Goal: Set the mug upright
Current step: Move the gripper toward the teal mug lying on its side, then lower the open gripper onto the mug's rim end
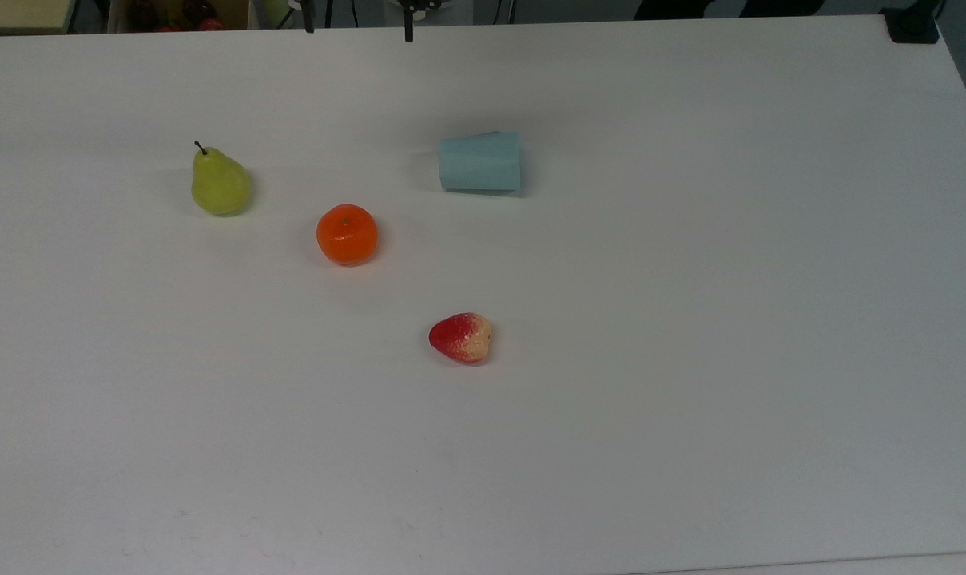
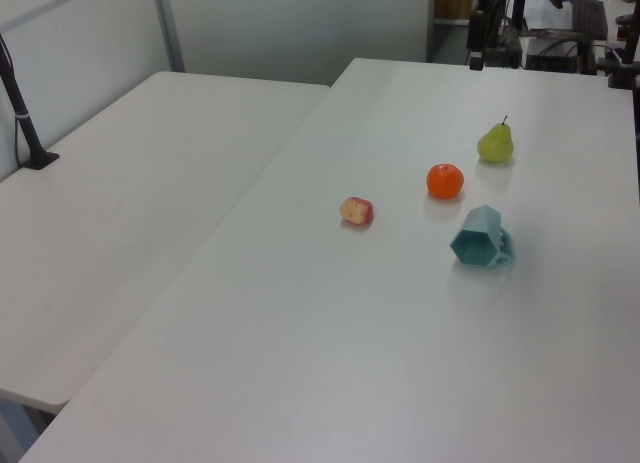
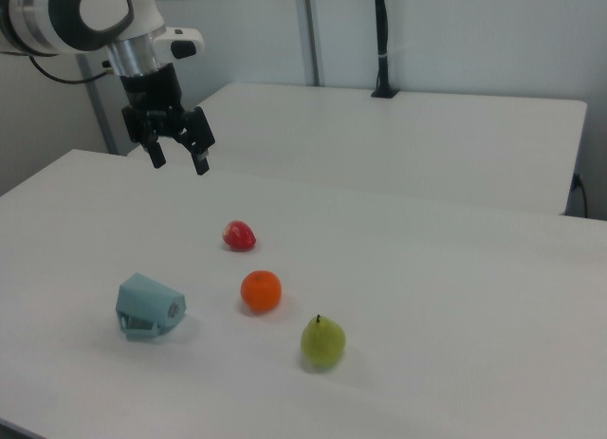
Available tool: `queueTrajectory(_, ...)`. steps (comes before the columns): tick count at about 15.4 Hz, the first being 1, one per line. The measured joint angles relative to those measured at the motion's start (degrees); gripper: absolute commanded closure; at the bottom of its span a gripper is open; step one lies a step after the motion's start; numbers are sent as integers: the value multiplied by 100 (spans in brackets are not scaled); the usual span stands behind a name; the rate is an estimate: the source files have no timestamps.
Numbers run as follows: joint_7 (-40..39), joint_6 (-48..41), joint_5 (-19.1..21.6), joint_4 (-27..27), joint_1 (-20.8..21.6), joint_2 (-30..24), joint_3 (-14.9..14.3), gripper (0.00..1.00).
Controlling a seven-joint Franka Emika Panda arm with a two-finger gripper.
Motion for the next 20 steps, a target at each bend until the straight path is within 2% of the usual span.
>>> queueTrajectory(10, 0, 0, -52, -12, 85, 39, 1, 0)
queueTrajectory(14, 172, -10, -635, -135, 595, 87, 47, 0)
queueTrajectory(20, 1075, -425, -1266, -222, 829, 253, 806, 0)
